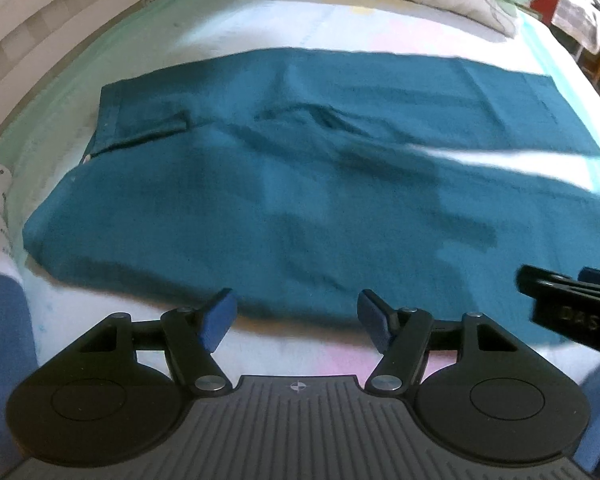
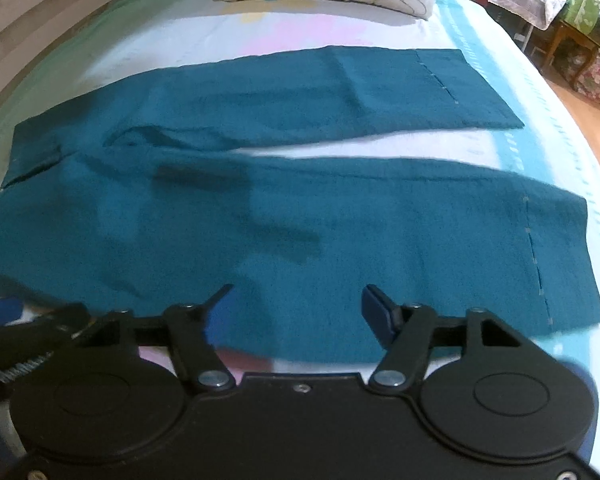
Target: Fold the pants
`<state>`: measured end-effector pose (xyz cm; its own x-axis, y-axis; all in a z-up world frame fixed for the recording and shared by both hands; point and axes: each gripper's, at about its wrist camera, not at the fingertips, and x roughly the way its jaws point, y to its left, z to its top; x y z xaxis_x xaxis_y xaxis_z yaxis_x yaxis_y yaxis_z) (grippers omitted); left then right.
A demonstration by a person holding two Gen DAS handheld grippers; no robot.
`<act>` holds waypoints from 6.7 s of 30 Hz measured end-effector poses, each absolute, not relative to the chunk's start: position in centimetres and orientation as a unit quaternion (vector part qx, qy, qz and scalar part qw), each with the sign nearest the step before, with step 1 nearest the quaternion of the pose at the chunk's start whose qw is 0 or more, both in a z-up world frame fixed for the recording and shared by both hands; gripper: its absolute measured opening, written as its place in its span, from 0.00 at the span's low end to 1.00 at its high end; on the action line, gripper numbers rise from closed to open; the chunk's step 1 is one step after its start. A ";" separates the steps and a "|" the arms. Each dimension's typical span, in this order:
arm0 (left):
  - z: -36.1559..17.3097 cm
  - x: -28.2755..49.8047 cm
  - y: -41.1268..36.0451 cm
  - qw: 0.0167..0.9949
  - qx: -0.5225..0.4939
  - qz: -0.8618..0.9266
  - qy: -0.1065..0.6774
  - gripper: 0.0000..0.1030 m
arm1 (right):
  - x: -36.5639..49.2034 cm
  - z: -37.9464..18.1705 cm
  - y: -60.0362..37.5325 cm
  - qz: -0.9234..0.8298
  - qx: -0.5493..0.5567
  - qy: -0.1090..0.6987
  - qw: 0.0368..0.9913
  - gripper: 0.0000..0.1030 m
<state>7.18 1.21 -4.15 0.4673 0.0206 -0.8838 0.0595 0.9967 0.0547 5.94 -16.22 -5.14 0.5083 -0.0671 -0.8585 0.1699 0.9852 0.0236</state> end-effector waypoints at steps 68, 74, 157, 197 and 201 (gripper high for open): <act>-10.8 37.2 3.6 0.834 -0.131 -0.028 0.536 0.53 | 34.3 -10.8 -36.2 -0.169 0.211 0.473 0.839 0.10; -11.5 37.9 3.5 0.831 -0.163 -0.020 0.531 0.53 | 34.4 -11.0 -36.4 -0.164 0.210 0.475 0.839 0.10; -8.2 15.4 1.7 0.863 -0.026 -0.058 0.501 0.06 | 6.7 -2.1 -44.9 -0.144 0.261 0.412 0.861 0.12; -13.1 10.8 0.4 0.821 0.061 -0.095 0.560 0.16 | 3.6 -13.2 -48.7 -0.221 0.224 0.549 0.775 0.15; -12.5 10.7 0.7 0.825 0.065 -0.103 0.552 0.16 | 3.6 -12.8 -48.1 -0.223 0.212 0.552 0.775 0.17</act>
